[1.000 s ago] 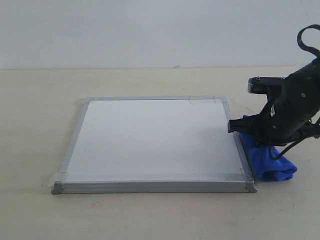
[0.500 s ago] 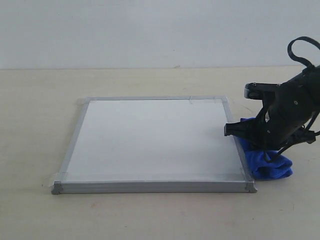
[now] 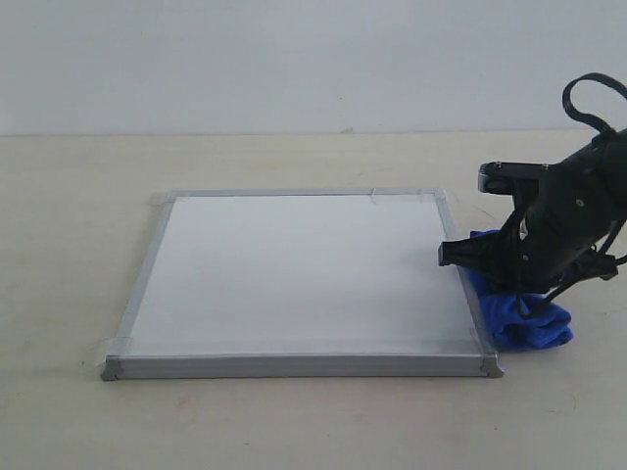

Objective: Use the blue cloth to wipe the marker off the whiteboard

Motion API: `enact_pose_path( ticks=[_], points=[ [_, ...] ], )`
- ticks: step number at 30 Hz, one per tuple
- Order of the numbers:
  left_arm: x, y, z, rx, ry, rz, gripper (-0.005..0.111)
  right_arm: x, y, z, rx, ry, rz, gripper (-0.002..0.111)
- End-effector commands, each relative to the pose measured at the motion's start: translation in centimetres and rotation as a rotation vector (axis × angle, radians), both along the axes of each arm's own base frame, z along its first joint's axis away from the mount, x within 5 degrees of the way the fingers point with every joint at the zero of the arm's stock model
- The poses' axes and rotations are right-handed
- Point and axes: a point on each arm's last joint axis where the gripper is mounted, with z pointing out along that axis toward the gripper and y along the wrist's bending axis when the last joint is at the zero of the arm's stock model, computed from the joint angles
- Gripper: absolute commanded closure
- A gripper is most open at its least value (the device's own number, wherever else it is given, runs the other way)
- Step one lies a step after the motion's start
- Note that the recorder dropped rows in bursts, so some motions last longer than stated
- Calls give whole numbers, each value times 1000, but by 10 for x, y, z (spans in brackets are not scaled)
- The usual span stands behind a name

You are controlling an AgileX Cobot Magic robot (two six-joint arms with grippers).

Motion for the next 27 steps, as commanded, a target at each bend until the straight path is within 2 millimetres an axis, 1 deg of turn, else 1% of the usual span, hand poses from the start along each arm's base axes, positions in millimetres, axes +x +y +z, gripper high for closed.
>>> enact_pose_path(
  ticks=[1,4,5,6,8,9,10,11,12,13,14,15,16,17,18,19,20,22,27],
  points=[
    [0,0,-1,9,2,2,102,5,-1,-3,1,-41,30,88],
    [0,0,-1,9,2,2,102,5,-1,-3,1,-41,30,56],
    [0,0,-1,9,2,2,102,5,-1,-3,1,-41,30,38],
    [0,0,-1,9,2,2,102,5,-1,-2,3,-44,24,36],
    [0,0,-1,9,2,2,102,4,-2,7,18,-63,-10,39],
    [0,0,-1,9,2,2,102,3,-2,20,23,-98,-11,44],
    [0,0,-1,9,2,2,102,3,-2,29,26,-122,-11,46],
    [0,0,-1,9,2,2,102,0,-3,47,29,-173,-5,49],
    [0,0,-1,9,2,2,102,-4,-4,68,30,-225,-3,49],
    [0,0,-1,9,2,2,102,-9,-5,82,31,-257,-7,49],
    [0,0,-1,9,2,2,102,-16,-7,102,27,-297,-12,49],
    [0,0,-1,9,2,2,102,-23,-9,116,27,-326,-18,49],
    [0,0,-1,9,2,2,102,-34,-12,137,16,-375,-19,53],
    [0,0,-1,9,2,2,102,-41,-14,148,4,-392,-23,61],
    [0,0,-1,9,2,2,102,-56,-19,165,-20,-416,-26,78],
    [0,0,-1,9,2,2,102,-66,-21,176,-43,-431,-15,89],
    [0,0,-1,9,2,2,102,-80,-25,188,-77,-432,-4,109],
    [0,0,-1,9,2,2,102,-97,-30,199,-103,-428,-8,108],
    [0,0,-1,9,2,2,102,-133,-36,216,-135,-380,29,108]
  ],
)
